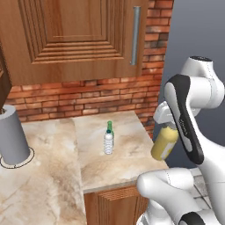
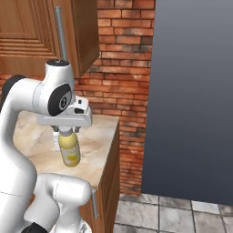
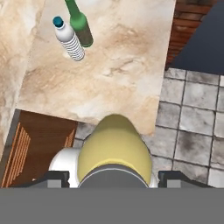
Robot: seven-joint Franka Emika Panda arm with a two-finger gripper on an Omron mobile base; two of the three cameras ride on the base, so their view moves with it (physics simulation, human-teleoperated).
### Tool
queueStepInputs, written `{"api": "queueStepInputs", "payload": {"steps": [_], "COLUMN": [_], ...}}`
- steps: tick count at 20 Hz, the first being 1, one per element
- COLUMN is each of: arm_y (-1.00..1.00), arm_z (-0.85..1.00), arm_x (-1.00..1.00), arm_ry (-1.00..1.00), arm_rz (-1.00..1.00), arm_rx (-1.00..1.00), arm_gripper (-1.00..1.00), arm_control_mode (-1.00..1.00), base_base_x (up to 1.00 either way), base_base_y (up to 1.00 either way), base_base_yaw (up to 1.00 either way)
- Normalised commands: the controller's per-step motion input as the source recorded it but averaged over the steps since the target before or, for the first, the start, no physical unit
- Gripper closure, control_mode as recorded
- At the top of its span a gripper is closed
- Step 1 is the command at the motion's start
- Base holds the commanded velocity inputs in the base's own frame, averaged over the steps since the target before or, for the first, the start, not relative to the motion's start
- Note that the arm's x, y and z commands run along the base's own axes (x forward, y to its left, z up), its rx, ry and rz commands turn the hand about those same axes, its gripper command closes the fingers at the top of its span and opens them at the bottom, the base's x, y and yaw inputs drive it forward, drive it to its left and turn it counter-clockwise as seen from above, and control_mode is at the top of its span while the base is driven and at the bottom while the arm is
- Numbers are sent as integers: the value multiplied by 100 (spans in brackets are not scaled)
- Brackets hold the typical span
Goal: Place the drinks on the dining counter in a tight cluster.
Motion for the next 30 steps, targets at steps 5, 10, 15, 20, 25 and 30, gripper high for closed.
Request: {"api": "queueStepInputs", "payload": {"steps": [5,10,15,20,25,30], "arm_y": [0,0,0,0,0,0], "arm_z": [0,0,0,0,0,0], "arm_x": [0,0,0,0,0,0], "arm_ry": [0,0,0,0,0,0], "arm_rz": [0,0,0,0,0,0], "arm_rx": [0,0,0,0,0,0], "arm_gripper": [100,100,100,100,100,100], "arm_control_mode": [100,100,100,100,100,100], "base_base_x": [-23,-17,-9,30,37,27], "base_base_y": [-47,-53,-72,-17,0,-3], "base_base_yaw": [-43,-40,-64,-79,-81,-72]}}
